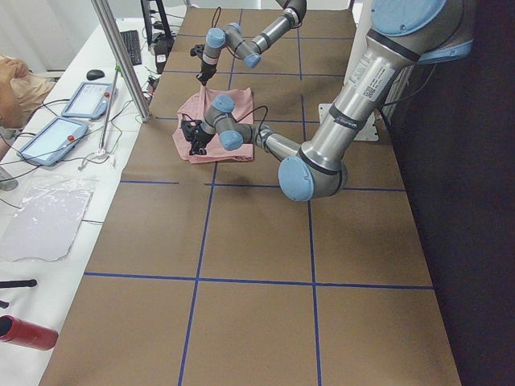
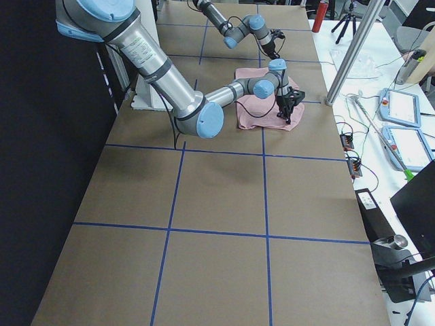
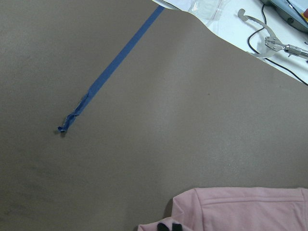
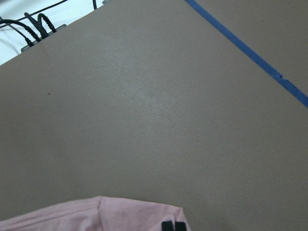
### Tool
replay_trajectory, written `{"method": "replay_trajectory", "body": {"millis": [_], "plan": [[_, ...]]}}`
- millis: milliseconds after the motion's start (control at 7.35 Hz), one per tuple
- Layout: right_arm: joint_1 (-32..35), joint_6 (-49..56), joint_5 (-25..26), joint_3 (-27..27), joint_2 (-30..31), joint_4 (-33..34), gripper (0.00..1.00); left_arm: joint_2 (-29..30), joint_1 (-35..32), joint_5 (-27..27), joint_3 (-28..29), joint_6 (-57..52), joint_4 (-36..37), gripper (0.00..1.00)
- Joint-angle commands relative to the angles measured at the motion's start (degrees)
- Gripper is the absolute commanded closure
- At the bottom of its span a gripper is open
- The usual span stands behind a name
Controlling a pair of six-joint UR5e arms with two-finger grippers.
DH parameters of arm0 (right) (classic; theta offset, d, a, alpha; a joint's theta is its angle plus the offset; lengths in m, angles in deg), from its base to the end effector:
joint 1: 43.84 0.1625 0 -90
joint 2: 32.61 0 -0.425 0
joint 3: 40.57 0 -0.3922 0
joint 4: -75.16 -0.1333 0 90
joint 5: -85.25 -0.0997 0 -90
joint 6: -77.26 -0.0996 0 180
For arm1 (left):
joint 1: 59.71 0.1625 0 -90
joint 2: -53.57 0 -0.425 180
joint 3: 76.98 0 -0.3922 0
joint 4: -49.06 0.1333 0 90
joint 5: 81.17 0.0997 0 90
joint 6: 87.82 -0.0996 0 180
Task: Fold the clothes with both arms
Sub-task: 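Move the right gripper to the folded shirt's corner nearest the robot and grasp it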
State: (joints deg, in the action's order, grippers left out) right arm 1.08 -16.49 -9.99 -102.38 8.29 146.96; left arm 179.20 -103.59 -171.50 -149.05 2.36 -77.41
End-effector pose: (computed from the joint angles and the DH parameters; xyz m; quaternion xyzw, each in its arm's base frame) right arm -0.4983 -0.6723 0.3149 0.0772 -0.3282 0.3740 0.8640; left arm 0.4560 -0.6227 0.3662 0.1671 0.4236 -0.3327 0.8258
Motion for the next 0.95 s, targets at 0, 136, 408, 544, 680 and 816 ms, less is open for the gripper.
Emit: {"method": "replay_trajectory", "body": {"millis": [0, 136, 408, 544, 680, 816], "plan": [[0.0, -0.1, 0.6, 1.4, 0.0, -4.1, 0.01, -0.7, -0.5, -0.2, 0.4, 0.2, -4.1, 0.66], [0.2, -0.1, 0.8, 1.3, 0.1, -5.7, 0.0, -1.0, -0.5, -0.2, 0.5, 0.4, -4.9, 0.57], [0.8, -0.7, 0.2, -4.1, 4.1, -7.8, 0.0, -0.9, -1.9, -2.8, 0.4, 0.6, -5.4, 0.54], [0.4, -1.4, -0.9, -11.1, 9.2, -8.5, 0.0, -1.1, -4.0, -7.4, 0.4, 0.6, -8.1, 0.54], [-2.8, -4.0, -2.0, -17.4, 13.8, -8.6, 0.0, -2.1, -5.1, -10.7, 0.4, 0.4, -9.1, 0.52], [-6.3, -4.8, -1.8, -22.9, 18.1, -8.7, 0.0, -3.0, -5.0, -10.9, 0.6, 0.3, -10.9, 0.49]]}}
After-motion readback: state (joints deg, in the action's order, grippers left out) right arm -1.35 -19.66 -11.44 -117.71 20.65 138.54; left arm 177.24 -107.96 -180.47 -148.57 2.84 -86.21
